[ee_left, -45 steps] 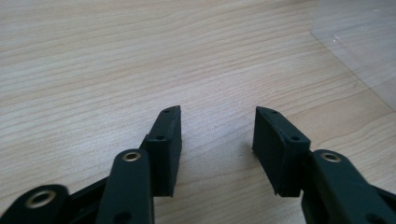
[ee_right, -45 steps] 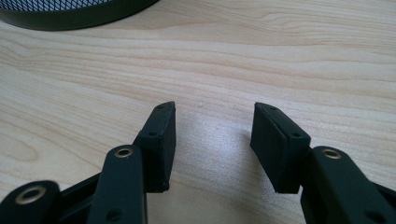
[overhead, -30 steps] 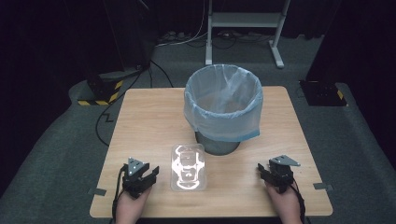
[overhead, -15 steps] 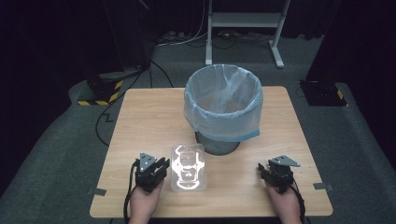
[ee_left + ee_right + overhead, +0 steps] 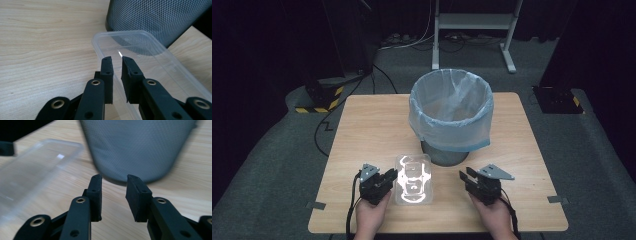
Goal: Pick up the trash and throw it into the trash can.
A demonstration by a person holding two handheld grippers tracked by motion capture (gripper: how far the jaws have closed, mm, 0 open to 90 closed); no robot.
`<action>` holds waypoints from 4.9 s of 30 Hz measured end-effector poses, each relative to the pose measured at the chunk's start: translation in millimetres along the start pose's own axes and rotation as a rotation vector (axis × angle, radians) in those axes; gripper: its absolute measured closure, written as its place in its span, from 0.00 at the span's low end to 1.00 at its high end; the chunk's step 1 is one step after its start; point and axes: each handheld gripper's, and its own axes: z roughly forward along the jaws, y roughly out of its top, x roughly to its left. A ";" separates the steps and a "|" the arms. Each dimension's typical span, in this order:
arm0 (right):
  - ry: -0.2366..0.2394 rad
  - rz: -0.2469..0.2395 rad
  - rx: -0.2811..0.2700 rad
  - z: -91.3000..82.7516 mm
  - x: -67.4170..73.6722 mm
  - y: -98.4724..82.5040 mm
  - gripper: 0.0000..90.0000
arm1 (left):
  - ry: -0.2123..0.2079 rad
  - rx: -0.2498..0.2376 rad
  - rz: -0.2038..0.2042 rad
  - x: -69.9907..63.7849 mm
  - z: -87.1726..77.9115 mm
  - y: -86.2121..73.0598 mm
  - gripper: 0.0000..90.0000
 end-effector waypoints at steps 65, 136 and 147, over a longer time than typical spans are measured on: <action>0.325 0.277 0.001 27.3 42.3 29.8 0.94 | -0.197 -0.148 -0.141 -4.8 -28.9 2.3 0.93; 0.075 -0.085 -0.538 -75.4 25.2 230.8 0.93 | -0.135 -0.675 0.305 -100.6 -47.9 208.4 0.93; -0.019 -0.047 -0.481 -60.5 -22.9 234.8 0.92 | -0.149 -0.596 0.319 -111.9 8.6 226.1 0.93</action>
